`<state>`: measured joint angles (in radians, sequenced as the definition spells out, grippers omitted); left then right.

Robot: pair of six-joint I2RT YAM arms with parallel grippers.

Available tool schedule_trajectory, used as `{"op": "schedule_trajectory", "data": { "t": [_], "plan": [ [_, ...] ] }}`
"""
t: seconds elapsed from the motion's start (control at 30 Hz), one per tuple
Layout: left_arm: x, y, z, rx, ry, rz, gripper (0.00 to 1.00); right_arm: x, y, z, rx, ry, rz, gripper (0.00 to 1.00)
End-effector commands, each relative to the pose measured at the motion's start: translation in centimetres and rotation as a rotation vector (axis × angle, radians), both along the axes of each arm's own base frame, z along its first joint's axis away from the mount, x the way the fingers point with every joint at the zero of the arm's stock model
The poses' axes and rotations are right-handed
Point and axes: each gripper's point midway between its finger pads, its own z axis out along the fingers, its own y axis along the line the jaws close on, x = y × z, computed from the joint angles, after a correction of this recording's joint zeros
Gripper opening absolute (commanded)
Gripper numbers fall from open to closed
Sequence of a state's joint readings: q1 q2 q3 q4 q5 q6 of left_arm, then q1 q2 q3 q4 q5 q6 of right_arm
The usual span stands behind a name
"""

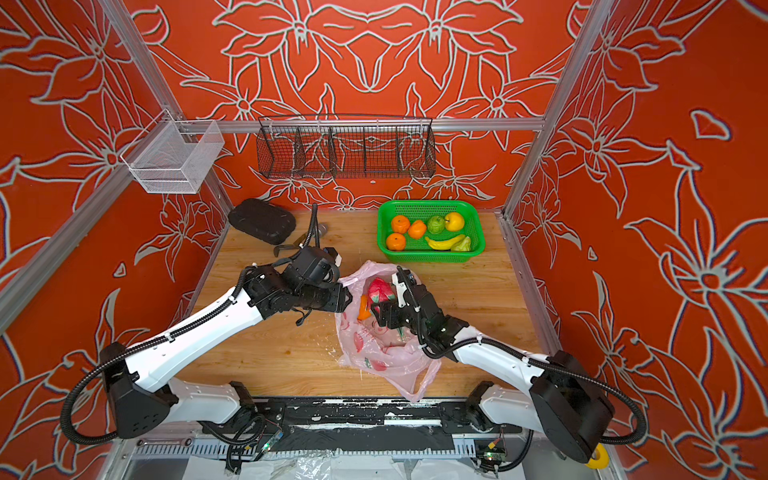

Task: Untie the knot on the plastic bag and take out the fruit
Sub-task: 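Close the right gripper on the dragon fruit inside the bag, then lift the dragon fruit up out of the bag with the right gripper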

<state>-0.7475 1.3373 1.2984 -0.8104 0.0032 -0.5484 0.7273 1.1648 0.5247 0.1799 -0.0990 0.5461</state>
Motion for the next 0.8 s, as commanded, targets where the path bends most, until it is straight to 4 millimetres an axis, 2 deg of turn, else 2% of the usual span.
{"op": "schedule_trajectory", "data": {
  "t": [0.0,0.2,0.3,0.53,0.63,0.77],
  "plan": [
    [0.5,-0.9,2.3,-0.056,-0.043,-0.002,0.57,-1.0,0.1,0.2,0.025,0.009,0.011,0.50],
    [3.0,-1.2,3.5,-0.004,-0.135,0.008,0.59,-2.0,0.4,0.9,0.026,-0.029,0.041,0.50],
    [3.9,-1.1,3.0,0.028,-0.133,0.018,0.59,-2.2,-0.1,1.7,0.031,-0.042,0.024,0.50],
    [3.9,-0.5,2.5,0.024,-0.105,0.033,0.59,-3.3,-1.9,4.2,0.030,-0.099,0.016,0.50],
    [3.1,-1.2,2.7,-0.014,-0.080,-0.009,0.69,-3.8,-2.4,5.3,0.024,-0.136,0.028,0.50],
    [1.4,-2.1,2.5,-0.079,-0.035,-0.072,0.94,-3.0,-3.9,6.0,0.012,-0.172,-0.057,0.51]
  ]
}}
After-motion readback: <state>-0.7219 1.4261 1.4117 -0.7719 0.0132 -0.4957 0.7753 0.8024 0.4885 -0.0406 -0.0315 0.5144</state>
